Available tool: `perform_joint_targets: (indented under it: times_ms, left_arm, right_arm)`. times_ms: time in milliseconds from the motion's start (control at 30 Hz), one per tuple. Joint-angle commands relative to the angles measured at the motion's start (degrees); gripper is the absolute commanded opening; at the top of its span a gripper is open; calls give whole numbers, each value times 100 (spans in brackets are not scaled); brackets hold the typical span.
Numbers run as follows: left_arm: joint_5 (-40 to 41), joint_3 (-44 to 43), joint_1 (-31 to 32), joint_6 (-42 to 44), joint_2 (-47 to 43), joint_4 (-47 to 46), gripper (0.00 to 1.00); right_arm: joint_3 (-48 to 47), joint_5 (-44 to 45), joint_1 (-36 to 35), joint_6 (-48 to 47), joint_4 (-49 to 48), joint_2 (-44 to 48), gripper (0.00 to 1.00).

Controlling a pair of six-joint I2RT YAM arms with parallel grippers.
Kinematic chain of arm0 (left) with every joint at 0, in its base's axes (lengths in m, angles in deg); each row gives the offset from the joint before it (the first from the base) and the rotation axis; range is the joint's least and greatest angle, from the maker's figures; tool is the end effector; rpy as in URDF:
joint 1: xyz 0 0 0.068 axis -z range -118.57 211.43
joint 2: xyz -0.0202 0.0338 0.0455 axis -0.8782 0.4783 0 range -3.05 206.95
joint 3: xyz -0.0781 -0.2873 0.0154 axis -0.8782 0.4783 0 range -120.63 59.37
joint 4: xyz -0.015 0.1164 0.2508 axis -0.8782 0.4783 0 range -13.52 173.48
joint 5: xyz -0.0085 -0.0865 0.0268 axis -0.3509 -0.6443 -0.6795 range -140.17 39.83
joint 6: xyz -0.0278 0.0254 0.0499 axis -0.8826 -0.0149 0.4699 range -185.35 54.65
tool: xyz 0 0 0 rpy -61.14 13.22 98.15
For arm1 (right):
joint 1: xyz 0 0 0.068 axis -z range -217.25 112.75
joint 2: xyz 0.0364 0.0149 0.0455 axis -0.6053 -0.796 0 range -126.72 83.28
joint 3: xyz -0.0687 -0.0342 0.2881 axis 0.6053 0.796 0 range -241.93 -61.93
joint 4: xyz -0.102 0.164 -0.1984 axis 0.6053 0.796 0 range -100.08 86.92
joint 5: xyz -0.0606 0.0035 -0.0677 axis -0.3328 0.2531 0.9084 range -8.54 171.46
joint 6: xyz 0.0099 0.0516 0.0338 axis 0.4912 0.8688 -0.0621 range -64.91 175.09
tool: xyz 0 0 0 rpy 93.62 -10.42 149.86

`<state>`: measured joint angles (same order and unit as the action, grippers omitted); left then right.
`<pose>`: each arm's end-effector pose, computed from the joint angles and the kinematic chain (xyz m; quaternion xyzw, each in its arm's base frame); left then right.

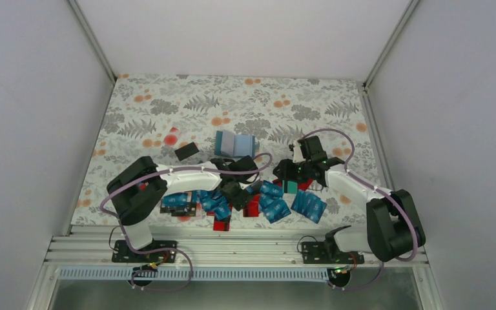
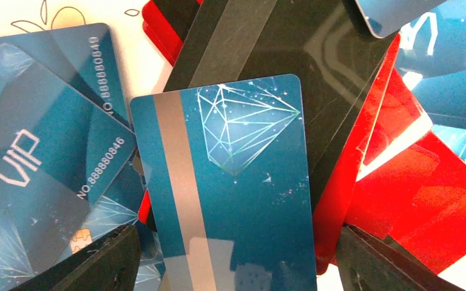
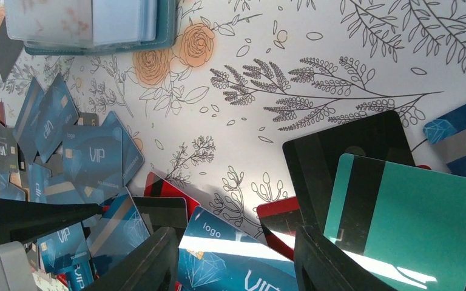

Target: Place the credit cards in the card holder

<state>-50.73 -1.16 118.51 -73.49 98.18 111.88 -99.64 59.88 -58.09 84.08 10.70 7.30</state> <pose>0.1860 -0.2882 0.1550 0.4117 0.9032 -0.0693 0.0994 0.2301 0.1063 0.1786 0.0175 0.9478 0.2741 0.1617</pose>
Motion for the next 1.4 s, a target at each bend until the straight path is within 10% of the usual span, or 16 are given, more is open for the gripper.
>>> perform_joint_targets:
  times_ms: [0, 567, 1367]
  left_arm:
    - [-44, 309, 137, -339, 106, -56, 77]
    - [-63, 448, 369, -838, -205, -268, 45]
    - [-79, 459, 106, -992, -806, -417, 35]
  right_arm:
    - [68, -115, 101, -146, -107, 20, 49]
    - [45, -263, 212, -192, -82, 114, 49]
    - [327, -1730, 186, -126, -557, -31, 50]
